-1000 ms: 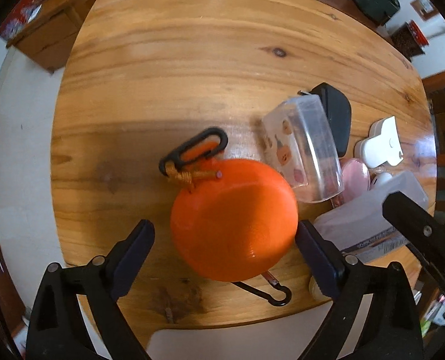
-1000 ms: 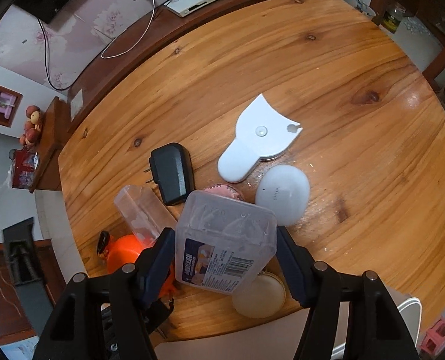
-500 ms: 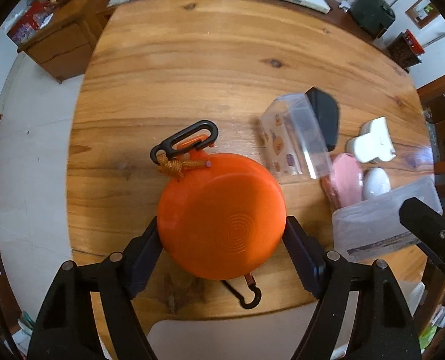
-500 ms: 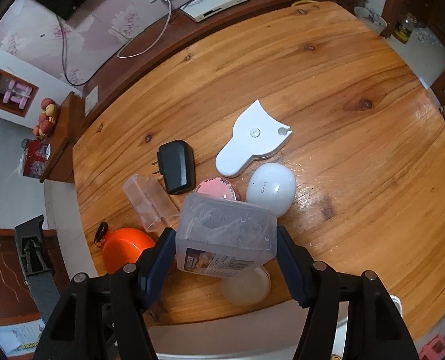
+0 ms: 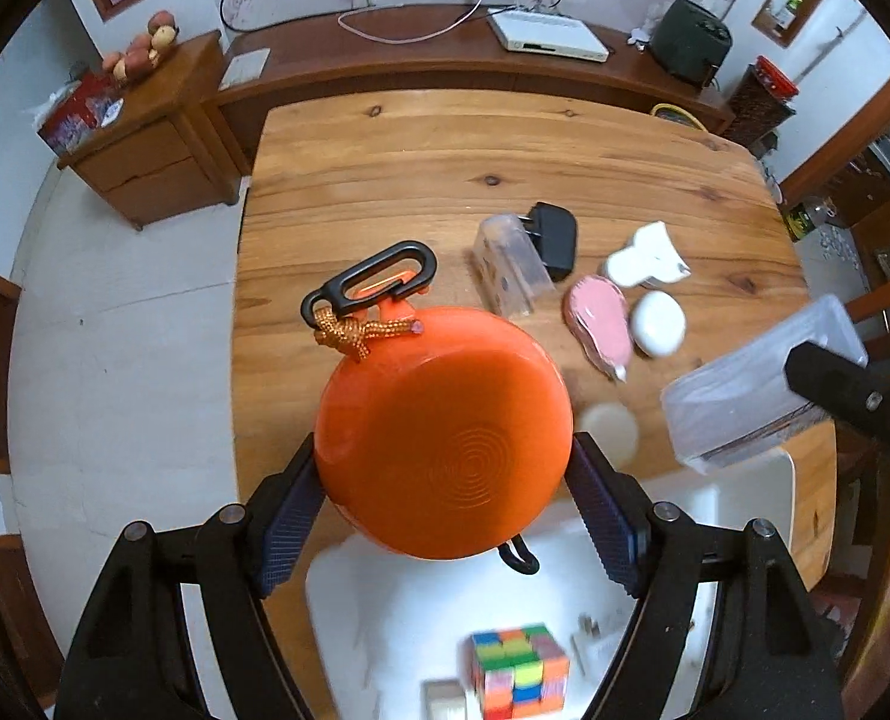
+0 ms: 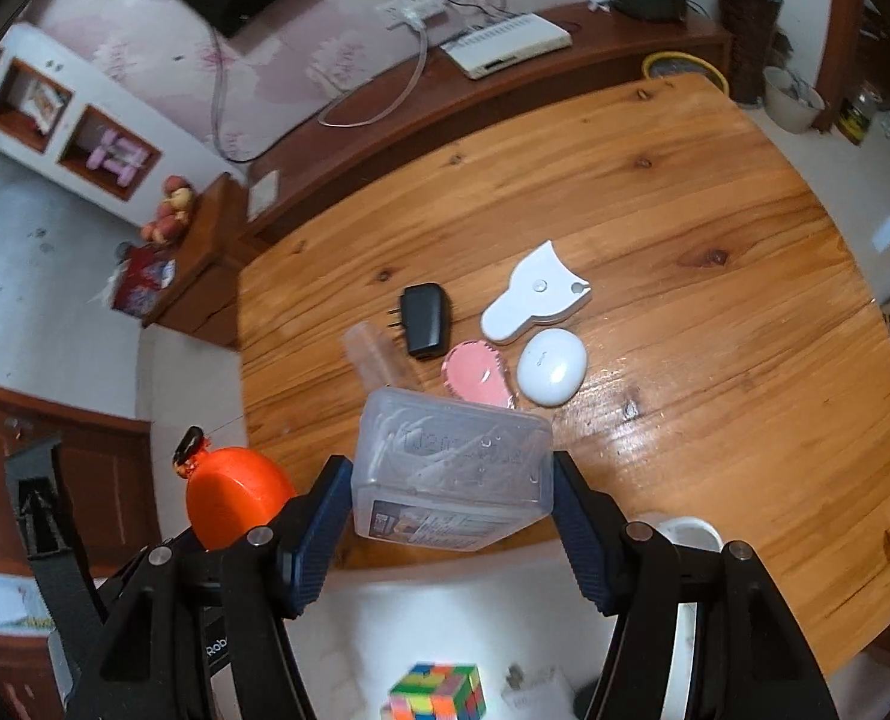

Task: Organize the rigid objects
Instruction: 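Carry the orange case and clear box into the tray and release both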

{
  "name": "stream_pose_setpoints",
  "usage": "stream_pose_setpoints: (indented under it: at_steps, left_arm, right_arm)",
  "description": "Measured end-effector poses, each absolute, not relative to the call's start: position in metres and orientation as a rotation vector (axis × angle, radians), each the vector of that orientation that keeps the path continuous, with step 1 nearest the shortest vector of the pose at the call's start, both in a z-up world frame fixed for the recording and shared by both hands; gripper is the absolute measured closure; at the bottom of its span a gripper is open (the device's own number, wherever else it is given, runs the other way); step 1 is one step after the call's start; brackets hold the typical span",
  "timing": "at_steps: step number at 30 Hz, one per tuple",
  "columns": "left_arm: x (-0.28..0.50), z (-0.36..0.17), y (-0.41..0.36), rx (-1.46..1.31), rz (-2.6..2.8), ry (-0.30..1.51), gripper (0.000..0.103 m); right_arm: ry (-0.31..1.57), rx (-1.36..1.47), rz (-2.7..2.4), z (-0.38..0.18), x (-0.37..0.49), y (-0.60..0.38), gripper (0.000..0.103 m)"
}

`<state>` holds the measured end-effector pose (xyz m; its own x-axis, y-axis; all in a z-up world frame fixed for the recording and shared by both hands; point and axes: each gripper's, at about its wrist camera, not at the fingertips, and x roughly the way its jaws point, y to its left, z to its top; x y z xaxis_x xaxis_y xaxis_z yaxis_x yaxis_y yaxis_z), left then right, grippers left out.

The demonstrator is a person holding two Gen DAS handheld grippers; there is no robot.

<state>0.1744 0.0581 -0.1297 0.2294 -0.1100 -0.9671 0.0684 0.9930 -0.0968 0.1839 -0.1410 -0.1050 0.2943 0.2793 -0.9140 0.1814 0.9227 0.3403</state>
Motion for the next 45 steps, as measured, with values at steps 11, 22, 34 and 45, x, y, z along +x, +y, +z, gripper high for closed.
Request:
stream_pose_setpoints:
  at_steps: [11,22,34,45]
  left_arm:
    - [0.101,-0.118,0.051,0.027,-0.152,1.346,0.022]
    - [0.071,-0.149,0.050,0.044,-0.070,1.371,0.022]
    - [0.085,-0.178,0.046,0.038,-0.030,1.400,0.022]
    - [0.093,-0.198,0.037,0.057,-0.038,1.453,0.022]
  right_arm:
    - [1.306,0.289,0.247,-0.074,0.112,-0.148,0.037]
    - [1.512,0.216,0.389,-0.137,0.035,-0.145,0.037]
    - [1.711,0.444,0.296,-0.204,0.004,-0.175,0.038]
    - [1.650,0.226,0.252,-0.185,-0.005,-0.163,0.020]
